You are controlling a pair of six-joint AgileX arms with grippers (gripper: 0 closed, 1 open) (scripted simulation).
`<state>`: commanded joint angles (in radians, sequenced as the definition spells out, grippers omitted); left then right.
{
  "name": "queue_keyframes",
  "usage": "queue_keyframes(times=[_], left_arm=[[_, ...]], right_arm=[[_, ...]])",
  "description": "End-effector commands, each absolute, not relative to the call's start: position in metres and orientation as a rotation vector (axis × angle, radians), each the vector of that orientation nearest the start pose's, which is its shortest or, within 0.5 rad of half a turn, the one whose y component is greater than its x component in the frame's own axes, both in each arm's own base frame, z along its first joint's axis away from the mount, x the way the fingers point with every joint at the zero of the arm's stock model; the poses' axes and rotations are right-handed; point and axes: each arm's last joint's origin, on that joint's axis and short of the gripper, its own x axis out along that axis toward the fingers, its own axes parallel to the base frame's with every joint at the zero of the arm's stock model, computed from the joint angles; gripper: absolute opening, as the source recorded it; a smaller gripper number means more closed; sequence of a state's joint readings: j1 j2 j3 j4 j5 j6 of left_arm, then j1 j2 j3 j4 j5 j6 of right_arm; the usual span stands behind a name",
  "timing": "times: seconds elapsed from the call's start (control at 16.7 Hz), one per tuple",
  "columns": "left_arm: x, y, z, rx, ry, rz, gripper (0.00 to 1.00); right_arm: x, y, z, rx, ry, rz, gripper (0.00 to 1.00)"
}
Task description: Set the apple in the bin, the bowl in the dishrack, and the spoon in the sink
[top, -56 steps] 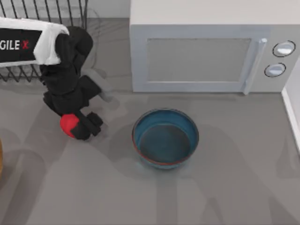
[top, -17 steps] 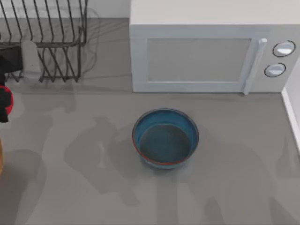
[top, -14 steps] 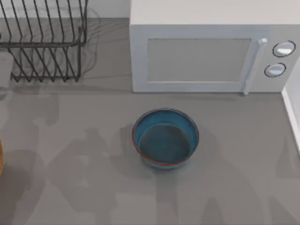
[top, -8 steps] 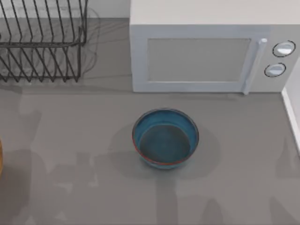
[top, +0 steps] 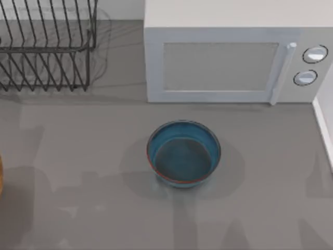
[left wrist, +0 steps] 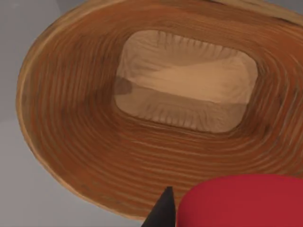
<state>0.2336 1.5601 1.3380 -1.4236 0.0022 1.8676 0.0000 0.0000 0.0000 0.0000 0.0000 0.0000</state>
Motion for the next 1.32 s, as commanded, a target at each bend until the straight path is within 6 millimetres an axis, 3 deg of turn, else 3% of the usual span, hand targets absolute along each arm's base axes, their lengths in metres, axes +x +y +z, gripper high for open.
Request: queue_keyframes(times=[0.42,0.72,1.32], left_arm=[[0.256,0.066,0.208,1.205,1.215,-1.317,0.00],[0.255,0.066,0.204,1.204,1.215,-1.319,0.00],[0.255,0.066,0.204,1.204,1.215,-1.319,0.75]], right_arm=[[0.106,-0.001,0.160,0.000,0.000,0.000,1.00],[0.106,-0.001,0.160,0.000,0.000,0.000,1.00],[0.106,-0.001,0.160,0.000,0.000,0.000,1.00]])
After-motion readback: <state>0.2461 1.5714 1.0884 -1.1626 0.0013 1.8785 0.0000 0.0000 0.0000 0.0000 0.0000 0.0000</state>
